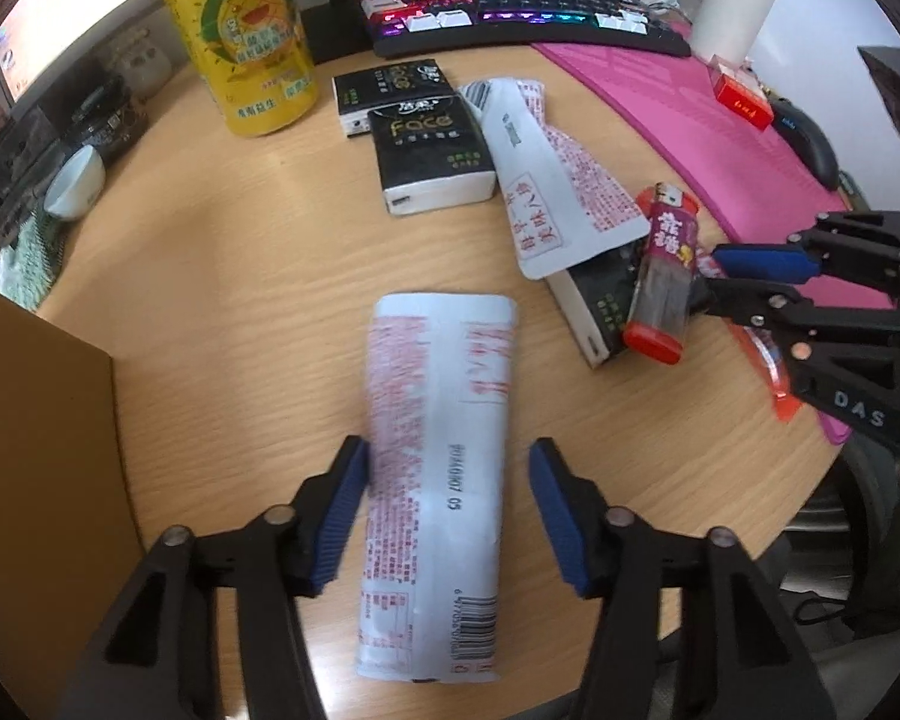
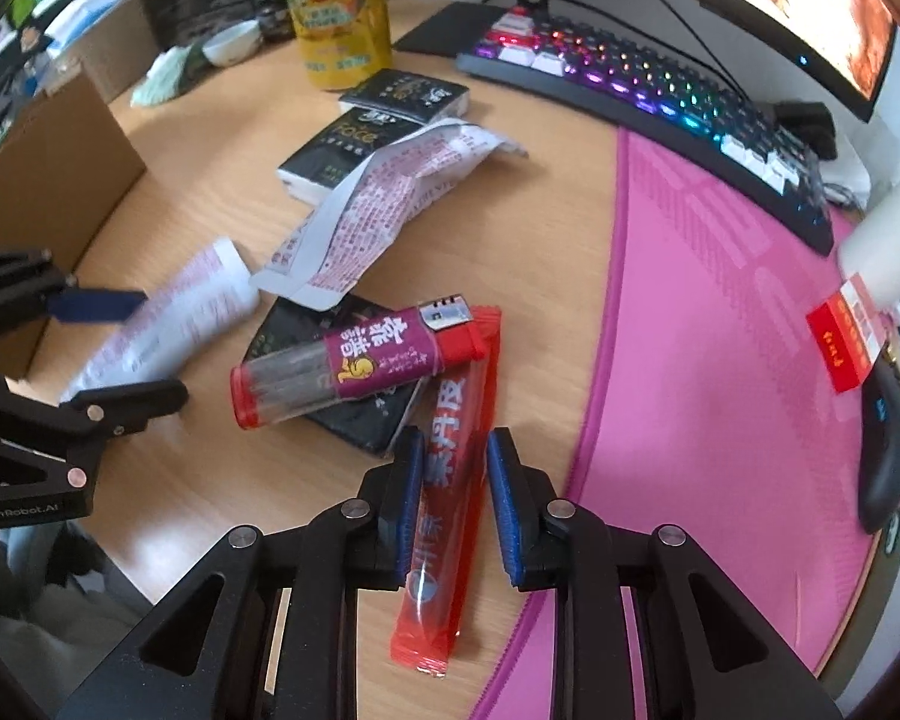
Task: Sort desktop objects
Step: 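Grasp a white wrapped packet with the left tool while the right tool grasps a red snack stick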
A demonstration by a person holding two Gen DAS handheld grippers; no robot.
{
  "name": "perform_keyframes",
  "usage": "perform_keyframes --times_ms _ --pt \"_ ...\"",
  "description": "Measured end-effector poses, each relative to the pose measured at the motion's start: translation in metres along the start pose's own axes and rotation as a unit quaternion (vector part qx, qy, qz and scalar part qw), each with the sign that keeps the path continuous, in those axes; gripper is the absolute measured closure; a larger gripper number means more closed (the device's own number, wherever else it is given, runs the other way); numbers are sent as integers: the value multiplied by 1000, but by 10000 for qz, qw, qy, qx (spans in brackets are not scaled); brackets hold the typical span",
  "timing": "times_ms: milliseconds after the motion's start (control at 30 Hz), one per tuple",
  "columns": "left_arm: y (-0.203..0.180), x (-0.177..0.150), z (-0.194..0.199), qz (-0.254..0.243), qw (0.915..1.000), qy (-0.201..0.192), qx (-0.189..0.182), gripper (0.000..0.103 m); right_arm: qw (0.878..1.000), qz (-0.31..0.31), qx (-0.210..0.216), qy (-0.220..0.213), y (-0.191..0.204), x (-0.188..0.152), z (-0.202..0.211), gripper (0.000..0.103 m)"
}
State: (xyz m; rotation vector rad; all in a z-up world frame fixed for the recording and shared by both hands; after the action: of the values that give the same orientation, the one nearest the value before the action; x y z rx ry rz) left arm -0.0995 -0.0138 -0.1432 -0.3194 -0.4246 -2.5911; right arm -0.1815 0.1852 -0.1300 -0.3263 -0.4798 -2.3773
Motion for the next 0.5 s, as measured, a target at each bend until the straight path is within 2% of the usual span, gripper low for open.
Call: perform_keyframes --times_ms 100,167,300,500 --pt "0 1 -1 -53 10000 2 -19 56 10000 19 -37 -29 -3 -1 1 86" --pt "1 1 0 -65 10000 -4 -29 59 10000 26 -65 -31 -3 -3 3 86" --pt "5 -1 3 -12 9999 40 -128 65 9998 -107 171 -29 -3 -6 6 86" --pt "17 2 21 56 9998 -143 -153 66 9995 -82 266 -165 1 -4 25 86"
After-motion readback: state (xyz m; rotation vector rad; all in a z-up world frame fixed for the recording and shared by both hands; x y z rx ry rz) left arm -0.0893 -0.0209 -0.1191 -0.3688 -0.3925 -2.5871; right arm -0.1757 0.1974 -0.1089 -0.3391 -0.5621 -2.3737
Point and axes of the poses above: each gripper's, at about its wrist camera, not at the fingertips, and z roughly against the way its jaws point, y to its left, x to its top, the point moved 9 cm from there along -z, roughly the way its jaws point, and after that the axes turned 15 degrees about x, right-handed, at the moved point
